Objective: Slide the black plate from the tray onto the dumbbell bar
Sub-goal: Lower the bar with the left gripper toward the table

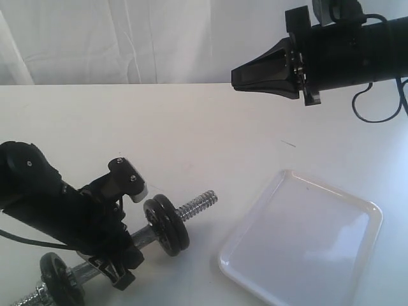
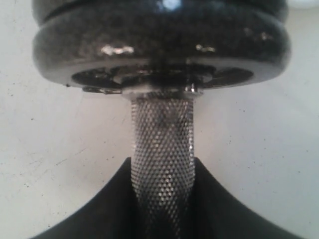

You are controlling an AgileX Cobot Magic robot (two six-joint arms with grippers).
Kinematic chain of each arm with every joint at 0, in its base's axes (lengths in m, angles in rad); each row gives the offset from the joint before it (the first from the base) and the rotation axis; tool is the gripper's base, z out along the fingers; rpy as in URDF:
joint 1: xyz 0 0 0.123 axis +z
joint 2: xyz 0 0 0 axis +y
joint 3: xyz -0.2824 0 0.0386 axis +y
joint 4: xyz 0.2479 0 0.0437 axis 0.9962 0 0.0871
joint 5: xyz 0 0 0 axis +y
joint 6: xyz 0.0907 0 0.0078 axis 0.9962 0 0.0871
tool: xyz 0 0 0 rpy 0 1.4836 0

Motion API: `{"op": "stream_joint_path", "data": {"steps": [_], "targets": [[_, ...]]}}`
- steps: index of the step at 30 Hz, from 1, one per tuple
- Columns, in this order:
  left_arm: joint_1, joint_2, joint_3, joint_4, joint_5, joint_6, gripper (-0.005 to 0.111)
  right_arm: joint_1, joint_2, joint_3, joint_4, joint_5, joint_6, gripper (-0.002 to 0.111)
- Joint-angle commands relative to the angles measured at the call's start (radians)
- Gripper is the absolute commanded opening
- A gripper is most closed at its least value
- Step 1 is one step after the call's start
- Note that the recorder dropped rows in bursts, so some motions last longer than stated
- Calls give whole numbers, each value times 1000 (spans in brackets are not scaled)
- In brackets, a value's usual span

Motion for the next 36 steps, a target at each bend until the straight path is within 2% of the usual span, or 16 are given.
{"op": "stream_joint_path", "data": {"steps": [1,11,13,18,23,31,36], "targets": [[1,-43,-28,-85,-5,-2,0,3,-8,0,1,4,-14,0],[1,4,-16,-85,-9,0,1,3,-8,2,-5,4,-14,0],[1,12,-16,-85,-9,0,7,3,-8,2,-6,4,-14,0],[1,15,-16,-85,-9,0,31,3,-8,2,-6,4,-14,0],[1,15,-16,-85,-9,-2,47,3,-8,2,-6,4,-14,0],[1,15,-16,-85,-2,-4,57,3,-8,2,-6,4,-14,0],[1,15,-16,-84,56,-4,62,3,-8,2,-6,4,-14,0]]}}
